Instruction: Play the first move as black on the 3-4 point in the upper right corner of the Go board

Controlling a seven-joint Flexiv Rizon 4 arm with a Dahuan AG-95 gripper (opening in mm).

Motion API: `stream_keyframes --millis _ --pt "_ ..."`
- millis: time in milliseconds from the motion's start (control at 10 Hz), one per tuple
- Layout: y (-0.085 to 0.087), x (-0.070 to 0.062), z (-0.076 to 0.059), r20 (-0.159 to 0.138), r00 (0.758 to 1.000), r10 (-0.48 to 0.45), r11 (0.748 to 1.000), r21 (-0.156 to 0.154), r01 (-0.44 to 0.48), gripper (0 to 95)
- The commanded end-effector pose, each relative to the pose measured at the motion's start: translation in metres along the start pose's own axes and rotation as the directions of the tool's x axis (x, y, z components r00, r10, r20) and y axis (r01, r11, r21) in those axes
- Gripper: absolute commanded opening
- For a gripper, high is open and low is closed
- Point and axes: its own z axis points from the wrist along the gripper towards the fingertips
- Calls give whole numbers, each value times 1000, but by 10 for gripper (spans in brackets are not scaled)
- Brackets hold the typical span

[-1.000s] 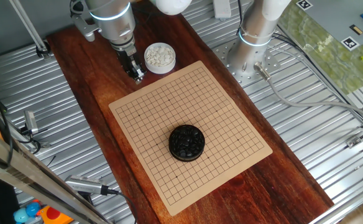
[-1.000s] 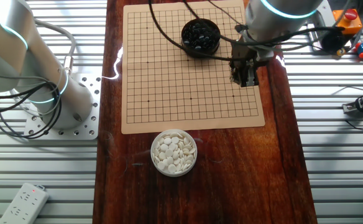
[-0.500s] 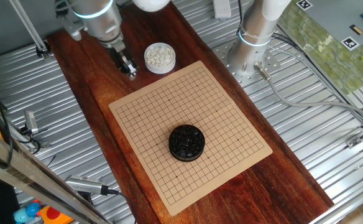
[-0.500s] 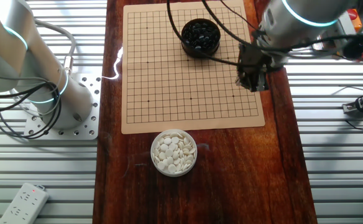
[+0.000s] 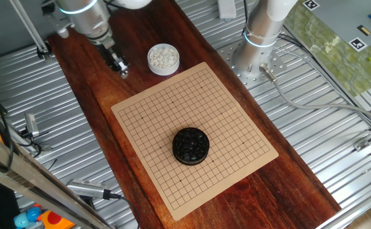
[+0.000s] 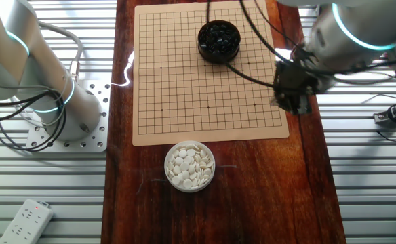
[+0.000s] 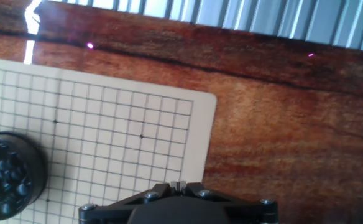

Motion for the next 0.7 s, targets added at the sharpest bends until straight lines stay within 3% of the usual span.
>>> stream_keyframes --millis 100,300,700 --pt "-3 -9 2 -7 1000 1 1000 -4 -1 0" --pt "-5 -23 8 -6 1000 -7 1000 -8 7 0" --pt "-5 -36 22 -16 1000 5 1000 -4 -5 0"
